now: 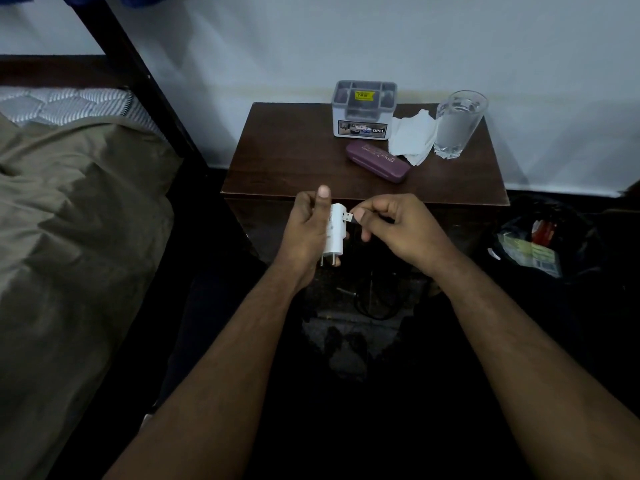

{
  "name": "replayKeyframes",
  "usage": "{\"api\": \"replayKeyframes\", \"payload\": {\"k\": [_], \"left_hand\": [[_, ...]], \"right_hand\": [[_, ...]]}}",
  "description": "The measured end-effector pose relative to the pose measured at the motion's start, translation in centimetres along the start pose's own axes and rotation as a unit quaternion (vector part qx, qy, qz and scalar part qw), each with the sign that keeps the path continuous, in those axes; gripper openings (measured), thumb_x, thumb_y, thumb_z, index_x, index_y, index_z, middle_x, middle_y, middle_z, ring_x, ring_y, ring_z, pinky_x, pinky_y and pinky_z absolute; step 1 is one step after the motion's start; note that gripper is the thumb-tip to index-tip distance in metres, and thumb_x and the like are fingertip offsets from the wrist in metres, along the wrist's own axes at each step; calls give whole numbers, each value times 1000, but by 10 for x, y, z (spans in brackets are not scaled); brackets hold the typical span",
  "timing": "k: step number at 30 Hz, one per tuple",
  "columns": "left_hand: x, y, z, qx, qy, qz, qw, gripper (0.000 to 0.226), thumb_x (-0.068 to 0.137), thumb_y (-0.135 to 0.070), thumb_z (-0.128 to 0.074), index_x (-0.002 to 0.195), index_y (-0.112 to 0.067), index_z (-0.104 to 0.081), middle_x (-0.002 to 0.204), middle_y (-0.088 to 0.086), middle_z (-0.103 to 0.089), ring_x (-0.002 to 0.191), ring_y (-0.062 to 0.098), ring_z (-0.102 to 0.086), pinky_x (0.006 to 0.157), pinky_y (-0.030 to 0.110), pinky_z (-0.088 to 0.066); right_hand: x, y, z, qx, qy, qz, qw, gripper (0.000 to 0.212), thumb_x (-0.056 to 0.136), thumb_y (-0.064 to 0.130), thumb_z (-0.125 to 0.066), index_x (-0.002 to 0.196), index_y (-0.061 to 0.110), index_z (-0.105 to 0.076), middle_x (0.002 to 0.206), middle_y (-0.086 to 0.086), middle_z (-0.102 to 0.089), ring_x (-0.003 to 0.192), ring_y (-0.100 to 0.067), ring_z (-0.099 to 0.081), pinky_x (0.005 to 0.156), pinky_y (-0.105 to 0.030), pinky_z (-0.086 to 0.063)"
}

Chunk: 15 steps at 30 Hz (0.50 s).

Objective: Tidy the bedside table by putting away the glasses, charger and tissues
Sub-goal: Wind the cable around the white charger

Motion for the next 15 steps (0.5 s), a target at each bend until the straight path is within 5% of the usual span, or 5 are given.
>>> {"api": "replayKeyframes", "payload": {"k": [6,11,15], "left_hand": [[2,2,-1,15,-10,-27,999,32,100,-54,-50,90,-24,-46,59,-5,-63,47,10,-60,41,24,-46],[5,6,2,98,24,-73,992,22,102,-51,-49,100,-29,-47,81,6,-62,54,9,-65,43,26,-49],[6,6,1,117,28,-75,990,21,103,-47,-48,102,-27,-46,79,5,-60,52,7,-63,39,25,-47]], "right_hand": [[0,-3,0,13,10,-4,1000,17,99,29,-63,96,23,-78,69,3,-73,73,-9,-66,83,-32,-51],[0,-7,-1,-24,18,-14,999,17,98,33,-63,90,29,-77,68,7,-74,60,-23,-62,66,-34,-51],[0,-9,0,-25,-1,-19,999,15,97,33,-65,91,27,-78,72,10,-76,74,-17,-71,76,-33,-53]]}}
Point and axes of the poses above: each hand's wrist, its own x-axis towards the middle knuckle, its own z-axis out of the back of the hand, y = z × x, the point moved 2 cm from there along x, towards the middle knuckle
